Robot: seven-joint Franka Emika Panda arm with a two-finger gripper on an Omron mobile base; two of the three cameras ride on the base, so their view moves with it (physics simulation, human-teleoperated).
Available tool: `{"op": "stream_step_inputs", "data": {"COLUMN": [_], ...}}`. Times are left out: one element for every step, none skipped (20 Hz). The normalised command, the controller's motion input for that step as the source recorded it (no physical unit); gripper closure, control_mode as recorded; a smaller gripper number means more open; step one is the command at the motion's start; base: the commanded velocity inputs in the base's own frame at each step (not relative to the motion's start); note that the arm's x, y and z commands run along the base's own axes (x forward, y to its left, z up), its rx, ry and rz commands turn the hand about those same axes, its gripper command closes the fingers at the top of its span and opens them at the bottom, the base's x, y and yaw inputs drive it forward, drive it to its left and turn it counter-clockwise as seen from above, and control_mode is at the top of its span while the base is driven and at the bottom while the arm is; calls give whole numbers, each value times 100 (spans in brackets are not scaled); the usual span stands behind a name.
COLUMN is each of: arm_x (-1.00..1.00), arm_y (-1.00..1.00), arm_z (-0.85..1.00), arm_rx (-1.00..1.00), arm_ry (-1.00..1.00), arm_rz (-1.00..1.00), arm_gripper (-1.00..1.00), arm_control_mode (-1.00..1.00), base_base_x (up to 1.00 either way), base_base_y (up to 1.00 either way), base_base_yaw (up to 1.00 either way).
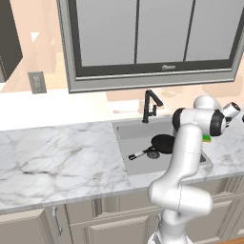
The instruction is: Pick the pan and sponge and place them into the sink. Then turn on the water.
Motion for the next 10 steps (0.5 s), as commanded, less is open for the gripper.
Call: {"op": "stream_step_inputs", "data": {"arm_x": [3, 0, 0, 0, 0, 0, 0, 0, 0, 0], "arm_y": [9, 12, 14, 18, 21, 24, 27, 29, 29, 30], "arm_z": [-21, -21, -22, -21, -14, -4, -5, -6, -8, -10], "arm_rx": [3, 3, 2, 1, 1, 2, 0, 0, 0, 0], "arm_ry": [0, 0, 0, 0, 0, 0, 0, 0, 0, 0], "arm_rz": [0, 0, 0, 0, 0, 0, 0, 0, 0, 0], "arm_gripper": [-100, -100, -100, -100, -100, -100, -100, -100, -100, -100], "arm_control_mode": [-100, -100, -100, -100, -100, -100, -100, -100, -100, -100], "base_base_x": [0, 0, 0, 0, 0, 0, 0, 0, 0, 0], "base_base_y": [0, 0, 0, 0, 0, 0, 0, 0, 0, 0], "base_base_yaw": [0, 0, 0, 0, 0, 0, 0, 0, 0, 0]}}
